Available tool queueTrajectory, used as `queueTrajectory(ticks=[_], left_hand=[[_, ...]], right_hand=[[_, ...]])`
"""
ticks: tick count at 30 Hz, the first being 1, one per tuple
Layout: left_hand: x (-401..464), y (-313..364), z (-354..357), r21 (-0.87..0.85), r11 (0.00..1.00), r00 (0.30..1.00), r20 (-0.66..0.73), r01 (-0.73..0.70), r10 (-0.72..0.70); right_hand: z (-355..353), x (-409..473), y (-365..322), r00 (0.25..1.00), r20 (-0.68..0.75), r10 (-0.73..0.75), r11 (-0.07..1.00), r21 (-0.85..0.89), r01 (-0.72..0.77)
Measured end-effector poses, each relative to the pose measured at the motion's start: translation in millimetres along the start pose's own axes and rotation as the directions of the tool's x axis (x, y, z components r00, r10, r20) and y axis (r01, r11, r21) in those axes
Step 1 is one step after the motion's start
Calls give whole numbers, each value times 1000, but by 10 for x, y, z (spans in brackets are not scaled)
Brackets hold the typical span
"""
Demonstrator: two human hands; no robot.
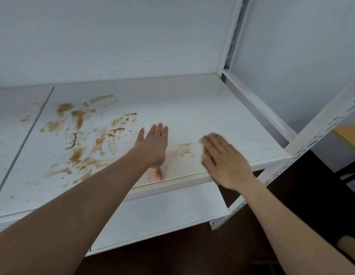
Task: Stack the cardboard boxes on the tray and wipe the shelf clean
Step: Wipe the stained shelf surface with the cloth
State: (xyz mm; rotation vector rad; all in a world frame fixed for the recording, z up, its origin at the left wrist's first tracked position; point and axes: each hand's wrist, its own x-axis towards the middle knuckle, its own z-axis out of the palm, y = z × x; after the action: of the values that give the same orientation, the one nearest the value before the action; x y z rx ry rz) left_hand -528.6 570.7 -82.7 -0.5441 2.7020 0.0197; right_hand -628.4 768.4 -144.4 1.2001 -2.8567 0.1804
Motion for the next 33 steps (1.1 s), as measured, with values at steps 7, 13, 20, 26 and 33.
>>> queueTrajectory(ticks=[7,13,20,26,33], left_hand=[[-179,-137,53,-82,996,999,42,22,-19],[-183,-151,46,-77,996,998,49,40,-36],[-196,-203,75,-128,989,994,89,79,-67],[-181,-179,26,-20,999,998,39,41,-40],[-252,-555,-53,-154,987,998,49,42,-35]], right_hand=[[-20,140,-234,941,48,334,939,-104,-328],[34,80,-537,995,57,-87,995,-50,90],[-81,304,-64,913,158,377,923,-142,-357],[86,259,-605,997,51,-49,998,-28,50],[-64,404,-20,964,132,230,973,-32,-228]])
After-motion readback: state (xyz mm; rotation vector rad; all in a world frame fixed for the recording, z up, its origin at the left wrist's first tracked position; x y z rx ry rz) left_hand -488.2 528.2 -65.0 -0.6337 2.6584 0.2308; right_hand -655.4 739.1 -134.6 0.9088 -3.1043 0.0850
